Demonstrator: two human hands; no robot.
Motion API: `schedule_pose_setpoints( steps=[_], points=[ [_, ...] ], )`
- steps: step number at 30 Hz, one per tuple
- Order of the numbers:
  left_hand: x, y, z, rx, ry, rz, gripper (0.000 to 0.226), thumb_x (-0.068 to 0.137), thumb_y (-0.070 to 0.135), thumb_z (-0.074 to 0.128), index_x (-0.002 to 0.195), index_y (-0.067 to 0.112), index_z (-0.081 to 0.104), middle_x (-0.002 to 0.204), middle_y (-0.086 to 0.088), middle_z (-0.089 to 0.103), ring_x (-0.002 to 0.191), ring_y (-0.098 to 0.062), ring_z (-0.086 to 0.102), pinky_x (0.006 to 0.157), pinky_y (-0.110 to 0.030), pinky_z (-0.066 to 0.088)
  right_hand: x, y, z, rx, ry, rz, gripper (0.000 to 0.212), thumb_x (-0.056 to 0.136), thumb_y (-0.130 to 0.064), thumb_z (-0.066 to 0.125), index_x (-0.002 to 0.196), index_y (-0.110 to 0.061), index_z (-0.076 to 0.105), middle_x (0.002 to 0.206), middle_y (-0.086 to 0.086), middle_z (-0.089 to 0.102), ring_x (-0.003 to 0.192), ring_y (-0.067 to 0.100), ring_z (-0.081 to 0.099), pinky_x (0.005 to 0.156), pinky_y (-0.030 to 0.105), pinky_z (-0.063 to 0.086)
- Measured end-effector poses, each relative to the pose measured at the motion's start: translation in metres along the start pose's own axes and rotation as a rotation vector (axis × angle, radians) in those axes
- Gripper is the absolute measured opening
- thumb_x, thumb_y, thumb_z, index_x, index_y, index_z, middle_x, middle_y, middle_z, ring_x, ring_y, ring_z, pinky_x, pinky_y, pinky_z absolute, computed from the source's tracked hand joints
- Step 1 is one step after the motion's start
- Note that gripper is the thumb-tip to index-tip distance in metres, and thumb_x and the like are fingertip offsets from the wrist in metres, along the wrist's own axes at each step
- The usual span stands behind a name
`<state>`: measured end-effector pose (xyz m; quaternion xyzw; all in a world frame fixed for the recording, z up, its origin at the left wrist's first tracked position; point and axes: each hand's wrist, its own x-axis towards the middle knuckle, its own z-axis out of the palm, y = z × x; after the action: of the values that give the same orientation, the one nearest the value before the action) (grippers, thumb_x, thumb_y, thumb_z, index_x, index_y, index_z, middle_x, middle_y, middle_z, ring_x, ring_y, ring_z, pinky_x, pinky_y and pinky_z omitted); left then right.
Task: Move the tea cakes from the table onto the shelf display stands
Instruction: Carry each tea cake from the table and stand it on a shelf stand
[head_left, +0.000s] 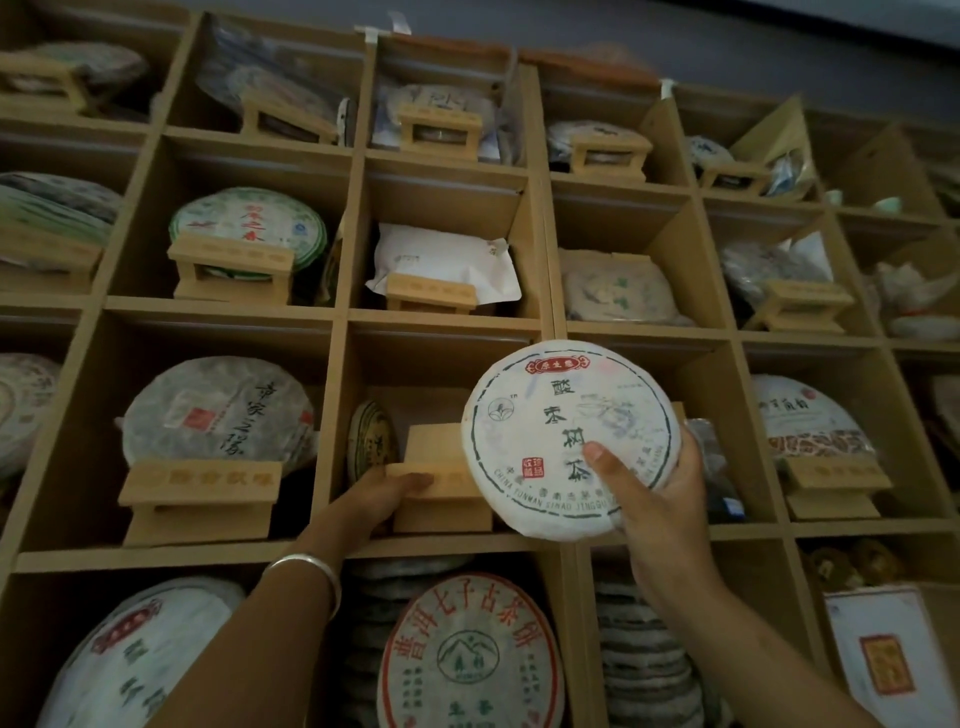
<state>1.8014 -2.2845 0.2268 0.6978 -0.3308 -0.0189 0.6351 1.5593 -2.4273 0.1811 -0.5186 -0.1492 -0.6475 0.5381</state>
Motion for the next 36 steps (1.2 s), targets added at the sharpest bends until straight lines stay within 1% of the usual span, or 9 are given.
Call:
schedule_pose_setpoints(
  steps=[4, 6, 9, 12, 17, 20, 22, 29, 36],
  points=[
    [-0.003, -0.001, -0.001, 0.038, -0.019, 0.045, 0.075, 0.081, 0.047, 0.074, 0.141, 0.016, 0.041, 0.132, -0.010, 0.054, 0.112, -0.027, 0.055, 0.084, -0.040, 0.050, -0.002, 0.002, -0.003, -0.003, 0.006, -0.004, 0.075, 0.061, -0.027, 0.085, 0.127, -0.037, 0.051, 0.121, -0.009, 0.069, 0.110, 0.009, 0.068, 0.078, 0.042, 0.062],
    [-0.005, -0.001, -0.002, 0.032, -0.018, 0.046, 0.073, 0.080, 0.046, 0.075, 0.139, 0.015, 0.044, 0.126, -0.007, 0.057, 0.106, -0.025, 0.056, 0.075, -0.036, 0.050, -0.004, 0.003, -0.005, 0.002, -0.004, -0.001, 0.069, 0.060, -0.027, 0.084, 0.119, -0.048, 0.054, 0.120, -0.010, 0.069, 0.109, 0.009, 0.068, 0.078, 0.042, 0.062],
    [-0.008, 0.006, -0.001, 0.041, -0.007, 0.026, 0.067, 0.078, 0.042, 0.079, 0.132, 0.014, 0.051, 0.104, -0.001, 0.060, 0.087, -0.017, 0.057, 0.059, -0.031, 0.046, -0.007, 0.004, -0.007, 0.005, -0.008, 0.010, 0.063, 0.060, -0.027, 0.084, 0.103, -0.063, 0.055, 0.119, -0.012, 0.069, 0.108, 0.008, 0.068, 0.076, 0.040, 0.062],
    [-0.014, 0.013, 0.000, 0.067, 0.010, -0.014, 0.070, 0.075, 0.039, 0.082, 0.132, 0.013, 0.050, 0.107, -0.005, 0.058, 0.084, -0.020, 0.056, 0.058, -0.033, 0.047, -0.009, 0.002, -0.011, 0.026, 0.005, 0.018, 0.066, 0.062, -0.024, 0.084, 0.115, -0.051, 0.055, 0.120, -0.010, 0.069, 0.106, 0.008, 0.069, 0.073, 0.036, 0.062],
    [-0.027, 0.018, 0.000, 0.009, 0.020, -0.031, 0.072, 0.070, 0.036, 0.086, 0.129, 0.016, 0.049, 0.112, -0.007, 0.058, 0.092, -0.024, 0.058, 0.064, -0.036, 0.051, -0.012, -0.007, -0.017, 0.040, 0.032, 0.018, 0.070, 0.062, -0.025, 0.085, 0.123, -0.040, 0.054, 0.119, -0.009, 0.070, 0.105, 0.008, 0.070, 0.069, 0.032, 0.062],
    [-0.038, 0.020, -0.002, -0.032, 0.028, -0.036, 0.071, 0.066, 0.034, 0.089, 0.119, 0.024, 0.044, 0.102, -0.002, 0.054, 0.088, -0.022, 0.055, 0.057, -0.034, 0.049, -0.012, -0.016, -0.021, 0.051, 0.042, 0.019, 0.079, 0.061, -0.026, 0.085, 0.131, -0.035, 0.050, 0.122, -0.007, 0.069, 0.107, 0.008, 0.069, 0.069, 0.029, 0.061],
    [-0.048, 0.021, -0.004, -0.058, 0.028, -0.026, 0.071, 0.063, 0.033, 0.090, 0.116, 0.027, 0.043, 0.106, -0.002, 0.053, 0.089, -0.023, 0.056, 0.056, -0.034, 0.050, -0.012, -0.025, -0.022, 0.041, 0.052, 0.011, 0.087, 0.061, -0.027, 0.085, 0.138, -0.031, 0.045, 0.127, -0.005, 0.066, 0.111, 0.011, 0.067, 0.071, 0.031, 0.061],
    [-0.090, 0.018, -0.014, -0.028, -0.007, 0.087, 0.074, 0.062, 0.028, 0.092, 0.120, 0.023, 0.045, 0.112, -0.003, 0.056, 0.098, -0.022, 0.058, 0.067, -0.034, 0.054, -0.016, -0.056, -0.016, 0.007, 0.086, -0.015, 0.073, 0.070, -0.019, 0.085, 0.133, -0.025, 0.048, 0.124, -0.006, 0.067, 0.110, 0.010, 0.067, 0.076, 0.035, 0.062],
    [-0.148, 0.027, -0.026, -0.030, -0.041, 0.158, 0.068, 0.064, 0.033, 0.090, 0.117, 0.030, 0.047, 0.105, 0.003, 0.057, 0.092, -0.016, 0.059, 0.057, -0.027, 0.053, -0.024, -0.088, 0.003, 0.006, 0.089, -0.036, 0.071, 0.075, -0.015, 0.084, 0.134, -0.025, 0.046, 0.123, -0.009, 0.065, 0.109, 0.006, 0.066, 0.076, 0.036, 0.063]
  ],
)
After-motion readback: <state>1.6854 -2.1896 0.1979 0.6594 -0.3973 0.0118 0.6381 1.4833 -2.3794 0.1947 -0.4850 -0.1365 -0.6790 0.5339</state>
